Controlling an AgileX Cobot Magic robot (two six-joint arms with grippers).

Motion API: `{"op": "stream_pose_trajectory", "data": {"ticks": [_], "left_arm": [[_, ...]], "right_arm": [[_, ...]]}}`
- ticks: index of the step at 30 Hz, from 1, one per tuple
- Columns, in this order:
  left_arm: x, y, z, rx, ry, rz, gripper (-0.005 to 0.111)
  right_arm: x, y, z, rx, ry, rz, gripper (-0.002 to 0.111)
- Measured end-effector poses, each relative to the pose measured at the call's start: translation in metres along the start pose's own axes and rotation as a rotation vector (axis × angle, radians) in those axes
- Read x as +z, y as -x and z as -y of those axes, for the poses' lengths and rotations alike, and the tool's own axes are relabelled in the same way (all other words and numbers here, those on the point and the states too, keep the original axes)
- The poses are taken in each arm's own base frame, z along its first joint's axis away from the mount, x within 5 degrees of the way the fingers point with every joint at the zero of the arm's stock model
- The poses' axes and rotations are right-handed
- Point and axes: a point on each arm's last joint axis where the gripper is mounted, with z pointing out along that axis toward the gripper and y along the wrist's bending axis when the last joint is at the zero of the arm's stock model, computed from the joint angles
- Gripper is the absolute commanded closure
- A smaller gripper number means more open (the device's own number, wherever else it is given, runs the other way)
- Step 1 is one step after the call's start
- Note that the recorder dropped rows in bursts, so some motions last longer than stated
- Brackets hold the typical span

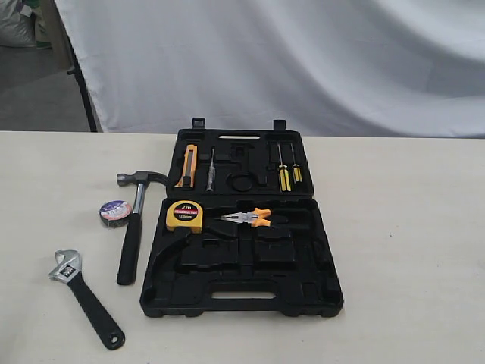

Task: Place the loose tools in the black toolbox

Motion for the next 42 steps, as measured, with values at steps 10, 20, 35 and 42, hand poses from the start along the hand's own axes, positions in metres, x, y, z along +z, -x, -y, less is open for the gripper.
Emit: {"op": "stream_pose_trajectory", "data": {"ticks": [10, 20, 35, 42], "left_arm": [[0.0, 0.0, 0.0, 0.0, 0.0, 0.0, 0.106], [0.0, 0.0, 0.0, 0.0, 0.0, 0.0, 0.106], [0.0, 0.0, 0.0, 0.0, 0.0, 0.0, 0.106], [0.0, 0.0, 0.0, 0.0, 0.0, 0.0, 0.106]], "right_arm": [[0.031, -0.013, -0.022, -0.146, 0.168, -0.233, 0.109], [0.093, -0.074, -0.011, -0.111, 0.135, -0.77, 0.109], [0.099, -0.236, -0.069, -0.124, 0.465, -1.464, 0.109], [0.084, -0.303, -0.135, -0.398, 0.518, -1.579, 0.109]]}}
